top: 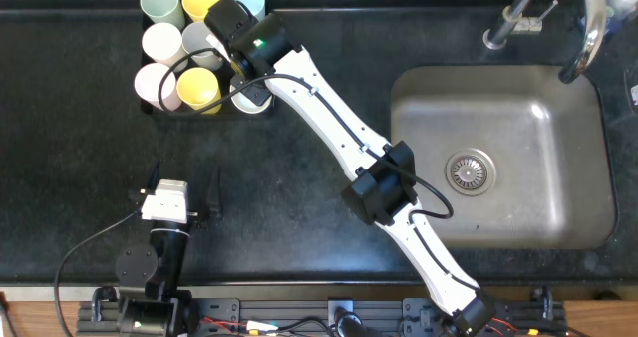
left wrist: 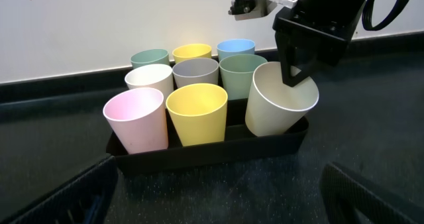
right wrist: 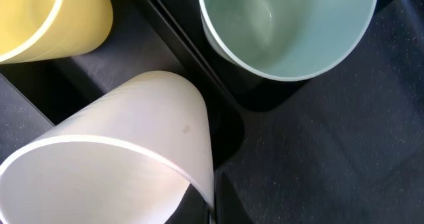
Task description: Store Cups
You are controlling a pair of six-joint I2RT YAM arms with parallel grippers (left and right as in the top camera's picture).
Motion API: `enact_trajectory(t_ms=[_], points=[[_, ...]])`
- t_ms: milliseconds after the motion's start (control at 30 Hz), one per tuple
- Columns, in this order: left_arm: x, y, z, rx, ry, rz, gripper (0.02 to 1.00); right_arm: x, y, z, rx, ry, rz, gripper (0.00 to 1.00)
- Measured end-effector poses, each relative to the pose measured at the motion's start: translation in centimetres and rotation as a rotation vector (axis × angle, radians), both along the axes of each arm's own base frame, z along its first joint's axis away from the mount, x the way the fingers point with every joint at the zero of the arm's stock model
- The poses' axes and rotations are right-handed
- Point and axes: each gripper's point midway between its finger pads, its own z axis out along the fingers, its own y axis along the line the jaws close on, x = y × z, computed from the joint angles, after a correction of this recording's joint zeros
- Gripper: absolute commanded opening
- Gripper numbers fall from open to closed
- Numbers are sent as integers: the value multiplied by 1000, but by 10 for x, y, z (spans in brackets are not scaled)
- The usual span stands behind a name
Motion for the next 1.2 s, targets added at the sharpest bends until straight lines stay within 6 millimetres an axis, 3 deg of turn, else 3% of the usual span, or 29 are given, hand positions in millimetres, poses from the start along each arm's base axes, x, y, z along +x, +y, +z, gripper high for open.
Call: enact_trajectory(t_ms=[667, 700, 733, 767, 800, 833, 1200], points=[[0, 0, 0, 0, 0, 0, 998, -5, -3, -14, -26, 36, 8, 60], [0, 0, 0, 0, 0, 0, 998, -5, -3, -14, -25, 36, 8, 213], [0, 0, 0, 0, 0, 0, 998, -4, -2, -14, -21, 34, 5, 472], [0, 0, 0, 0, 0, 0, 998, -3, -1, -14, -19, 31, 6, 647], [0, 0, 0, 0, 0, 0, 998, -2, -1, -15, -17, 28, 7, 952], [0, 0, 0, 0, 0, 0, 998, -2, 0, -16, -16, 27, 8, 998], [0, 0, 0, 0, 0, 0, 998, 8, 7, -13, 13, -13, 8, 998]])
